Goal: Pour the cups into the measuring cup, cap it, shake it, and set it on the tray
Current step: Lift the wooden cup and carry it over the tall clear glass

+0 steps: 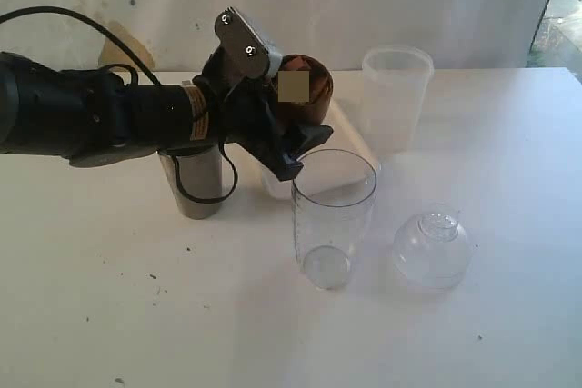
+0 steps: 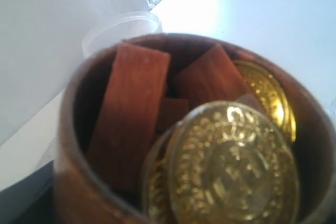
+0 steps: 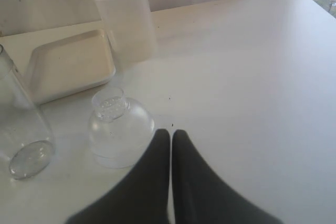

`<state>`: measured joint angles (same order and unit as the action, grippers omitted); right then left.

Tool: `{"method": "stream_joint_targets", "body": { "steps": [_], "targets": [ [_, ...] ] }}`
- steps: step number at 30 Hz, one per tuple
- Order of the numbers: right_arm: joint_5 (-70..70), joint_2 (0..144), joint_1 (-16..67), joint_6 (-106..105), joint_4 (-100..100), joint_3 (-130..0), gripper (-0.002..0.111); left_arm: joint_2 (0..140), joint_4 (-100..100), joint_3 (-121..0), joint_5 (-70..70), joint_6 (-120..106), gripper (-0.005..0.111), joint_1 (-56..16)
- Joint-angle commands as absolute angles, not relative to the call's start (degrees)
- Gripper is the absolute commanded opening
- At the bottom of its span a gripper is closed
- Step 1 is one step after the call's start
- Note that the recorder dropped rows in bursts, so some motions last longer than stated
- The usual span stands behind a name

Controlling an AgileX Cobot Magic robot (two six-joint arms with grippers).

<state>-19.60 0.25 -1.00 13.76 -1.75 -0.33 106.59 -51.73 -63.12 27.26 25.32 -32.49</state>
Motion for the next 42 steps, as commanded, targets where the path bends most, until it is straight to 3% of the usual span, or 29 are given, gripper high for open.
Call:
{"method": "stream_joint_targets", "body": {
  "steps": [1,42],
  "targets": [
    [-19.5,0.0,-1.2,13.7,-2.2,0.0,0.001,106.4,-51.6,-63.5,28.7,20.5,0.0,-32.7],
    [-19.5,0.0,-1.2,13.7,-2.0,0.0,0.001,106.4,-51.5,-67.2,30.2,-0.3,0.0,-32.7]
  ]
}}
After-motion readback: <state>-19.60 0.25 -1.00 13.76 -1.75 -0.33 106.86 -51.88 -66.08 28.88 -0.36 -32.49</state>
